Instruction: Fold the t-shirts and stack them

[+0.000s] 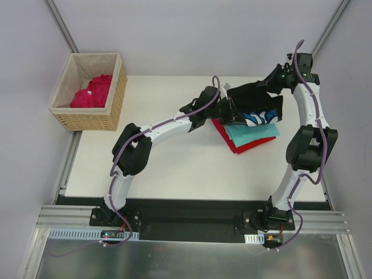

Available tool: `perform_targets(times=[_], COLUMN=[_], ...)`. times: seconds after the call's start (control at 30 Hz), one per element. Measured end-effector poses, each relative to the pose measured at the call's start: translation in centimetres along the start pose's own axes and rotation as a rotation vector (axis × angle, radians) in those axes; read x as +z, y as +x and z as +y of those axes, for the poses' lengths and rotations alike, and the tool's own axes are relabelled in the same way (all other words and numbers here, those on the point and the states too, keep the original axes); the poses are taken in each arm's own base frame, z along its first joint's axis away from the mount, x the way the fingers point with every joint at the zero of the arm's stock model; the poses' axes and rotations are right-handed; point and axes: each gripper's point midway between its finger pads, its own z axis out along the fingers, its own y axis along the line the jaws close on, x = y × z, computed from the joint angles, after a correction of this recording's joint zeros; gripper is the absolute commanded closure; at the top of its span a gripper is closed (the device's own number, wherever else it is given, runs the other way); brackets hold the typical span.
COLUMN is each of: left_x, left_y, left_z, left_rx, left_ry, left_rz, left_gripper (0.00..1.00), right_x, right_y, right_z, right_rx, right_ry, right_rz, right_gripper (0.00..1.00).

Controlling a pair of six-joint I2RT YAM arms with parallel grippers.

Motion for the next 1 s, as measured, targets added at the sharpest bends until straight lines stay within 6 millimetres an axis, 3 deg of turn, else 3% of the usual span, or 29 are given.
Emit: perform_targets(times=[0.17, 0.37, 0.67, 1.0], left_x=[0.7, 1.1, 1.3, 0.8], left_y=[1.1, 2.0, 4.7, 5.8], left_z=[-0.3, 0.2, 5.2, 6.8], left_rx=[0.003, -0.001, -0.053, -0.062], left_ry=[0.008, 0.01, -0.058, -0.059], left_rz=[0.021, 0.036, 0.073, 0.075], left_gripper=[1.0, 1.0, 1.0, 1.0], right_x=[-0.2, 0.6, 1.2, 3.3], right_y=[-0.5, 1.1, 1.9, 2.5], right_z=[-1.4, -3.5, -4.4, -6.6], right_rx=[0.017, 0.052, 0.062, 0.082], right_ry=[0.018, 0.052, 0.067, 0.117], right_rz=[-0.012, 0.026, 0.043, 0.063], right_gripper=[1.0, 0.99, 0.99, 0.99])
